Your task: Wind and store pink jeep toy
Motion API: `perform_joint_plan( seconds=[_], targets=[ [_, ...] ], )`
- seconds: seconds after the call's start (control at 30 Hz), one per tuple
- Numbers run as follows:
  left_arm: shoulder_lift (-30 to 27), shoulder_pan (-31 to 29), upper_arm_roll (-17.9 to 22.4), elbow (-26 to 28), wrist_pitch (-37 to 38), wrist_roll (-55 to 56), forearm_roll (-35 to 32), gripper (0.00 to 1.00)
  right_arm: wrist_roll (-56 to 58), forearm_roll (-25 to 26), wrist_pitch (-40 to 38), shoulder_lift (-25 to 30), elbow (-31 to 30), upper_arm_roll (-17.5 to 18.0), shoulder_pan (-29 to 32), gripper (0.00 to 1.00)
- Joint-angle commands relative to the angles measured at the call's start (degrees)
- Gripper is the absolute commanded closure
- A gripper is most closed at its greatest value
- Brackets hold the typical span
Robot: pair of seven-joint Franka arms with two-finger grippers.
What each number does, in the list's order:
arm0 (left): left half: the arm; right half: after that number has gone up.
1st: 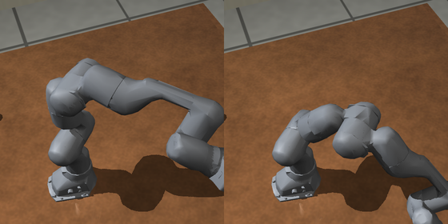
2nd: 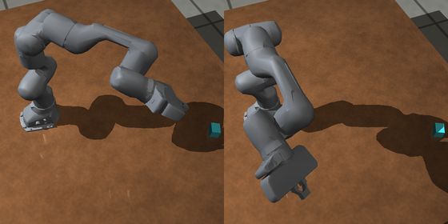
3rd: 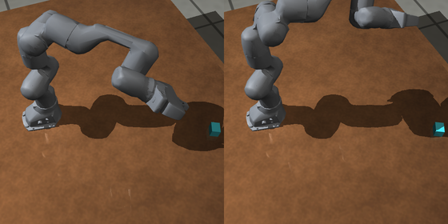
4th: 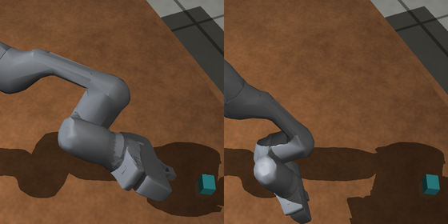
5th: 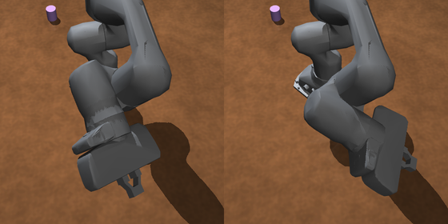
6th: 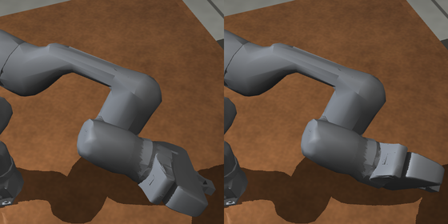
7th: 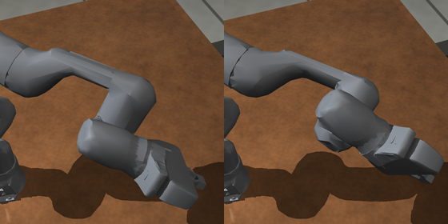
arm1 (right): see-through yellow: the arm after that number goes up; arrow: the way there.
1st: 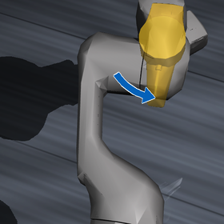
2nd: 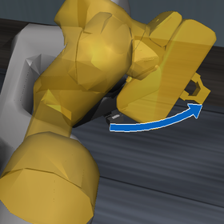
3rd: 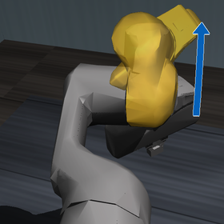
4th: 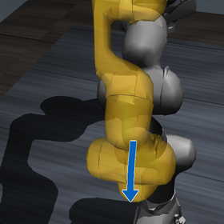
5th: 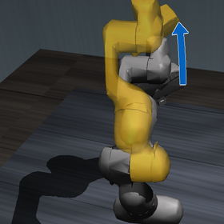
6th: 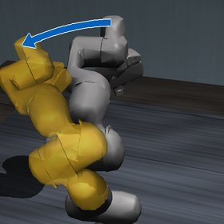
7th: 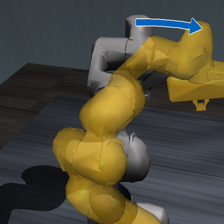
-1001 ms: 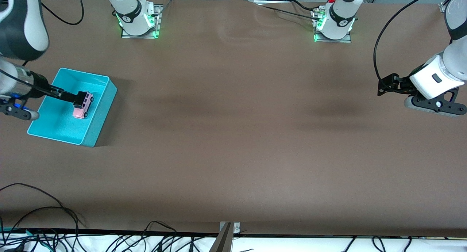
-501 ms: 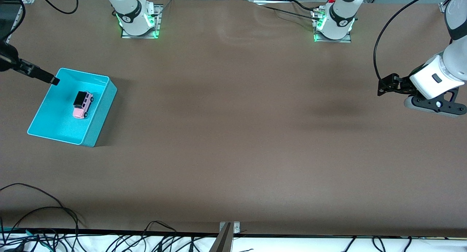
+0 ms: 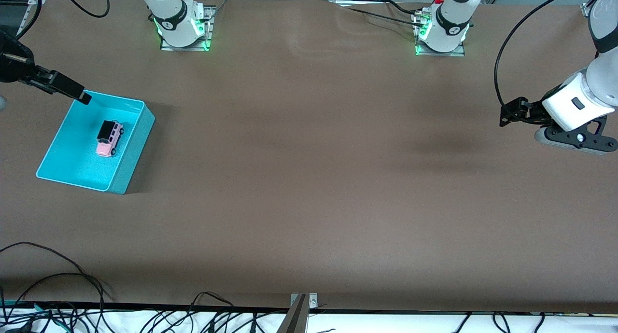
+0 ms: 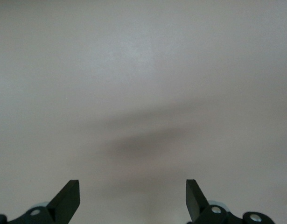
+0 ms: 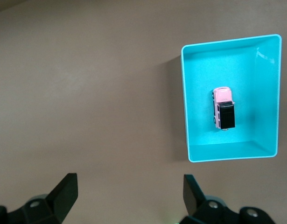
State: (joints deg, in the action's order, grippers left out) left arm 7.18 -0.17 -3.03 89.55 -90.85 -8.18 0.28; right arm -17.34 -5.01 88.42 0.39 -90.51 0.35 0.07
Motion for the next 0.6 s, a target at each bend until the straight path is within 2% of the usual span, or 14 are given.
perform_joint_plan(
  seconds=[0.0, 0.23, 0.57],
  targets=[
    [0.7, -0.4, -0.1, -1.8, 0.8, -0.2, 0.4, 0.0, 4.7, 0.4, -0.4, -0.5, 0.9, 0.1, 0.1, 0.0],
    [0.7, -0.4, -0.1, -1.8, 0.8, -0.2, 0.4, 0.0, 13.4, 2.6, -0.4, 0.0, 0.1, 0.0, 0.2, 0.0],
    [0.7, -0.4, -0.1, -1.8, 0.8, -0.2, 0.4, 0.0, 16.7, 4.7, 0.3, 0.1, -0.8, 0.0, 0.1, 0.0]
  ],
)
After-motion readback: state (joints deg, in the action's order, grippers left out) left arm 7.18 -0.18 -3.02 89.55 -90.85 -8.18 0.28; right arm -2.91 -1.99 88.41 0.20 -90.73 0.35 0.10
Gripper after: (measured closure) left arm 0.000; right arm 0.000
